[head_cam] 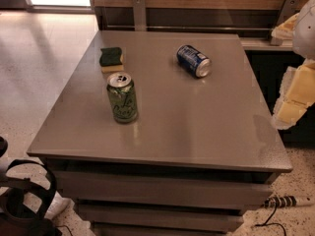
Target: Place pepsi can upright
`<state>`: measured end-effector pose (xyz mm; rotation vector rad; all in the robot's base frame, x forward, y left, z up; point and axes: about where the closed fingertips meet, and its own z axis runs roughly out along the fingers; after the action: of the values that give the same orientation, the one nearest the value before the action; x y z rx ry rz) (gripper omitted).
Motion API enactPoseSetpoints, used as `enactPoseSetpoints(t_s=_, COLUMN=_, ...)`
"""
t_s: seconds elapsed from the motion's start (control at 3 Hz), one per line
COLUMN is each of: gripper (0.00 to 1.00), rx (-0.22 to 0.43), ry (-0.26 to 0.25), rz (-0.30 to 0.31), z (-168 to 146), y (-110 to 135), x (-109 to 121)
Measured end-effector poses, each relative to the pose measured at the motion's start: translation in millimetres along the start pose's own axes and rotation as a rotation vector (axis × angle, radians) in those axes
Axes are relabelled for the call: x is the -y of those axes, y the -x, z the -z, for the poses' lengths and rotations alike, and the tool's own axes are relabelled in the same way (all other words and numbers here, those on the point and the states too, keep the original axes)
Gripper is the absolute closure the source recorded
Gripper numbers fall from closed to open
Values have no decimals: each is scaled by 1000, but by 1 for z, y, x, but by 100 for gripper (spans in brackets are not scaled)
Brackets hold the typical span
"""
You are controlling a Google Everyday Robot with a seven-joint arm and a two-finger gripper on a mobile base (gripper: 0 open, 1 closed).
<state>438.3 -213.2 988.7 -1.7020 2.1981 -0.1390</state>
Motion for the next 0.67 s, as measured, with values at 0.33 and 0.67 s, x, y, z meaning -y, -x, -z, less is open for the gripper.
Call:
enactPoseSetpoints(t_s=0.33, gripper=0, rx=3, ry=-7, rz=3, z=3, y=2, x=7)
enactPoseSetpoints(t_s=0.67, gripper=0, rx=4, ry=-8, rz=10, z=6, y=15, x=31)
